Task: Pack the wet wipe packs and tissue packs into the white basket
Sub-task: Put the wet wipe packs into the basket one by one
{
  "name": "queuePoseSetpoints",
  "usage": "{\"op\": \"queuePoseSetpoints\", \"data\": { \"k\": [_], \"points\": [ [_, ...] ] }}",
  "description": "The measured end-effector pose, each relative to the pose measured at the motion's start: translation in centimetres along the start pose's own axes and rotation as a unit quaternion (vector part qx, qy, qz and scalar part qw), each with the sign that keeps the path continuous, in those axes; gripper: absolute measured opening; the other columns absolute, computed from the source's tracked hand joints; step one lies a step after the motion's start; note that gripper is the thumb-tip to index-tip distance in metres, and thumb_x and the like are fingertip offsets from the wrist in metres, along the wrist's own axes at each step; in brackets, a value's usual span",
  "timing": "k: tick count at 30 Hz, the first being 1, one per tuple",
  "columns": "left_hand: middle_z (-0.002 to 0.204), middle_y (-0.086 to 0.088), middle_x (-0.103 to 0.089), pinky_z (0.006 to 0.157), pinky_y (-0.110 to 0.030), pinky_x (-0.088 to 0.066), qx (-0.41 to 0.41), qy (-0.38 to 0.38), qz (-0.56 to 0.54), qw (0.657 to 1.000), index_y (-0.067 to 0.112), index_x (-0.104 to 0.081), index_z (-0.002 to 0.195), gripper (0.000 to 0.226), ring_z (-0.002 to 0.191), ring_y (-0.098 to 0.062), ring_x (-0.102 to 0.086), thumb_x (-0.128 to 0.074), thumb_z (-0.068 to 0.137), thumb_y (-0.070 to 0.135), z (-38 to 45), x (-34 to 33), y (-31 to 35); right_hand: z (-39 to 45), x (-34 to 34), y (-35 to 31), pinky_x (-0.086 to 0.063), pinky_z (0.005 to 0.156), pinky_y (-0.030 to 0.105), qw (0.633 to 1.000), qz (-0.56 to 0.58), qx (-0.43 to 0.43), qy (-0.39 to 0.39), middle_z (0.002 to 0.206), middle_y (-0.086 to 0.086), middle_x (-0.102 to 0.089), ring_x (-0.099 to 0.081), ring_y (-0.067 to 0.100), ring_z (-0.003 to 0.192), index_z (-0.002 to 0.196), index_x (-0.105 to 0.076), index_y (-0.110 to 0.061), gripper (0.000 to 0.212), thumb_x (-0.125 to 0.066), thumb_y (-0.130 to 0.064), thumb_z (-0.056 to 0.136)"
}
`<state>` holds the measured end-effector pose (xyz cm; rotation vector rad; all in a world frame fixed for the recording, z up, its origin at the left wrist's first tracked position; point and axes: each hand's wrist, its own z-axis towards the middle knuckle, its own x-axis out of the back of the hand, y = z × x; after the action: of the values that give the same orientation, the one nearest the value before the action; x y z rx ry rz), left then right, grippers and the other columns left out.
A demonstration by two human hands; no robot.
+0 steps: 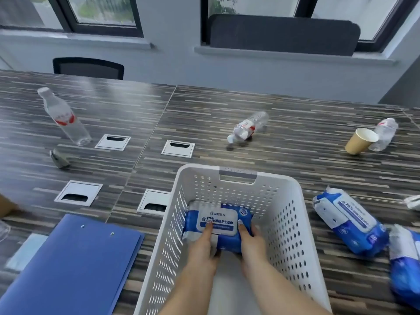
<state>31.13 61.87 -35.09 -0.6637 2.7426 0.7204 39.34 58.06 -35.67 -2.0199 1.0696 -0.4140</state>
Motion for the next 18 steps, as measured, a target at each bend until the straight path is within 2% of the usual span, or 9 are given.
{"op": "queuePoseSetpoints", "data": {
  "k": [2,7,10,15,18],
  "points": [
    [0.085,-0.01,-0.066,0.064,-0.035,-0.051,-0.004,0.01,0.017,1.0,0.01,-0.059,0.107,0.025,0.074,-0.025,-0.061,-0.069,0.085,0.014,0.3,0.2,0.1,0.2,-0.1,0.3,-0.055,0.083,0.057,1.0,-0.003,0.005,0.007,0.098,0.017,-0.07,-0.067,0.038,0.09,0.105,-0.063,-0.017,0.015,-0.06,-0.013,0.091],
    [0.087,-0.011,-0.066,0.069,-0.037,-0.053,-0.004,0.022,0.015,1.0,0.01,-0.059,0.105,0.024,0.075,-0.025,-0.062,-0.069,0.084,0.009,0.9,0.8,0.0,0.9,0.1,2.0,-0.055,0.084,0.056,0.999,-0.036,0.034,0.013,0.099,0.009,-0.074,-0.069,0.033,0.092,0.09,-0.067,-0.033,0.018,-0.062,-0.016,0.089],
    [0.099,-0.015,-0.067,0.071,-0.038,-0.054,-0.017,0.035,0.019,0.999,0.01,-0.058,0.11,0.028,0.081,-0.027,-0.063,-0.07,0.084,0.01,1.1,0.6,-0.1,0.9,0.0,2.3,-0.055,0.087,0.051,0.997,-0.06,0.043,0.018,0.097,0.001,-0.073,-0.069,0.027,0.093,0.087,-0.066,-0.039,0.021,-0.061,-0.018,0.088],
    [0.113,-0.019,-0.066,0.083,-0.045,-0.054,-0.015,0.062,0.008,0.998,0.008,-0.059,0.11,0.033,0.1,-0.033,-0.063,-0.073,0.081,0.011,1.4,0.8,0.0,1.1,-0.1,2.3,-0.056,0.086,0.047,0.995,-0.081,0.051,0.025,0.097,0.002,-0.073,-0.068,0.026,0.093,0.092,-0.066,-0.034,0.019,-0.062,-0.016,0.087],
    [0.116,-0.019,-0.065,0.084,-0.045,-0.053,-0.012,0.069,0.003,0.998,0.007,-0.059,0.109,0.033,0.099,-0.033,-0.062,-0.074,0.08,0.011,1.4,0.8,-0.1,1.4,0.0,2.2,-0.056,0.084,0.043,0.994,-0.091,0.046,0.03,0.098,0.004,-0.071,-0.068,0.025,0.09,0.094,-0.065,-0.028,0.013,-0.063,-0.018,0.087]
  ]
}}
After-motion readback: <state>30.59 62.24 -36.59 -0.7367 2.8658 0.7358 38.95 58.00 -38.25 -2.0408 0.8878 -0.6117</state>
